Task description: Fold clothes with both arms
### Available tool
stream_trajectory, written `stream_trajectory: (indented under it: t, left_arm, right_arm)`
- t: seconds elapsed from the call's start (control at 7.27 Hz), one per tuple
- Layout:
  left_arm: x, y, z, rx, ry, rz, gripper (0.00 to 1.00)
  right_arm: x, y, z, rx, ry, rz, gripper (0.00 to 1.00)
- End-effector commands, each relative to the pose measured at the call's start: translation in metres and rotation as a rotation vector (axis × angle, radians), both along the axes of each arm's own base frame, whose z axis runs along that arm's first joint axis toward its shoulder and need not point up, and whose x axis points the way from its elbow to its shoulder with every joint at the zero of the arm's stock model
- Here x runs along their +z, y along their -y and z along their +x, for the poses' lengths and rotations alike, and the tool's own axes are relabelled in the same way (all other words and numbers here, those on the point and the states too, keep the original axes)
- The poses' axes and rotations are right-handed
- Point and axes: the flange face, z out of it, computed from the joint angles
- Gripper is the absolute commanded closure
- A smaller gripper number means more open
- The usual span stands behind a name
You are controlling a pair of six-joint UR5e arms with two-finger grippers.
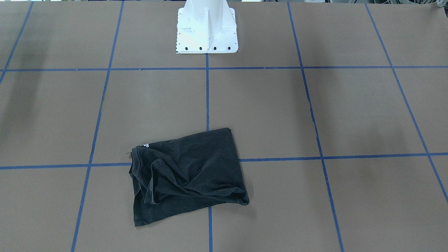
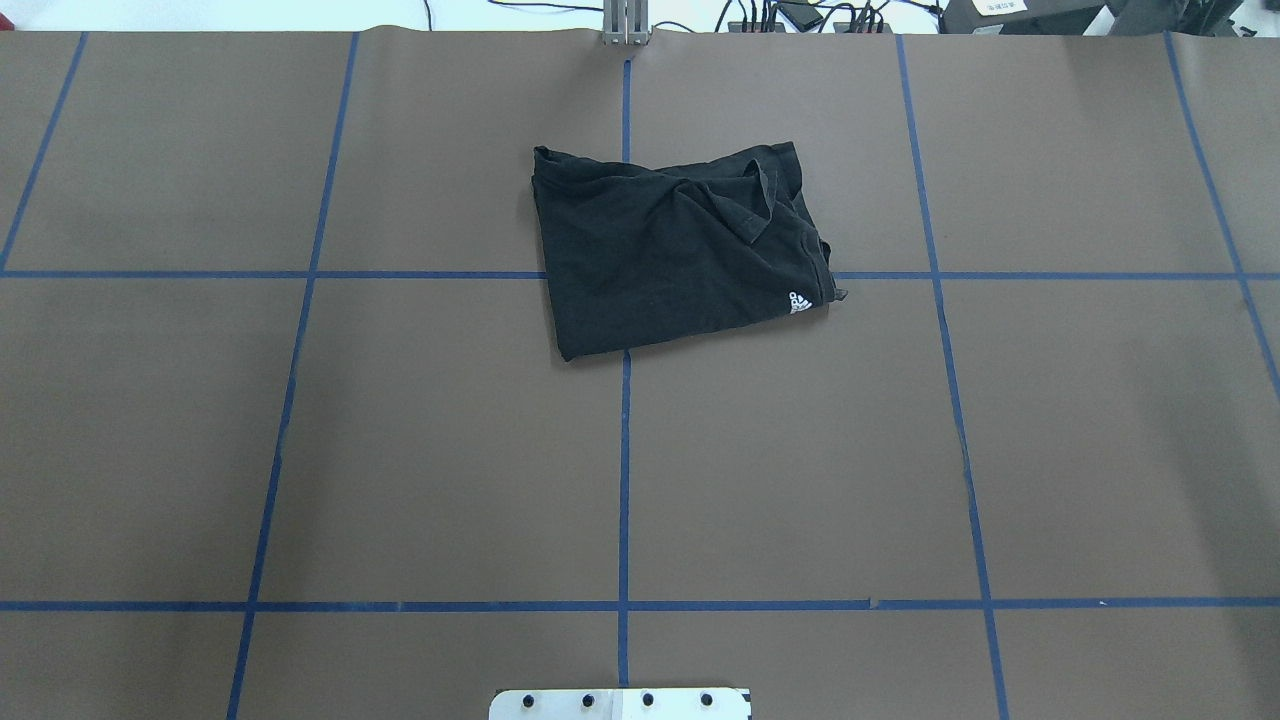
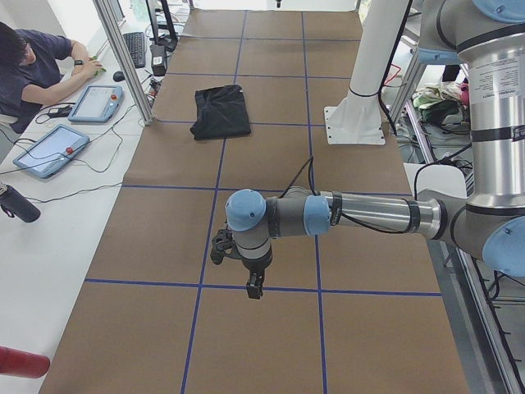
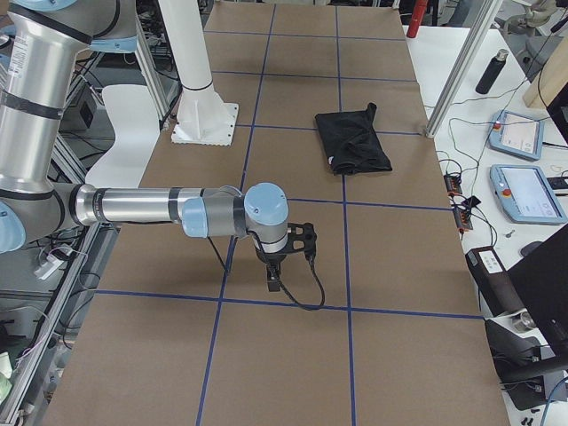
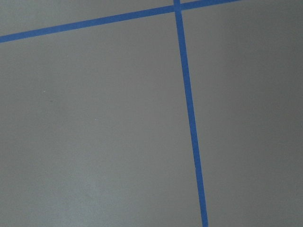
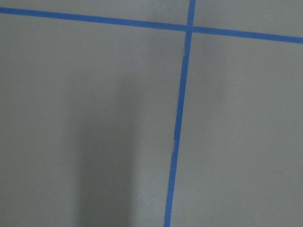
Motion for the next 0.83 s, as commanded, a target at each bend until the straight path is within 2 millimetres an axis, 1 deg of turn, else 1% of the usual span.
stream_trajectory:
  t: [0.0, 0.28, 0.69]
  left_arm:
    - [-0.002, 0.0, 0.0, -0.001, 0.0, 0.003, 0.0]
    - [-0.006, 0.002, 0.0, 0.0, -0.003, 0.013, 0.0]
    - [-0.025, 0.008, 0.001, 0.001, -0.003, 0.056, 0.0]
  right_arm:
    - [0.001, 0.0, 0.0, 0.0, 0.0, -0.002, 0.0]
    - [0.003, 0.0, 0.0, 0.0, 0.001, -0.008, 0.0]
    - [0.004, -0.001, 0.0, 0.0, 0.001, -0.014, 0.0]
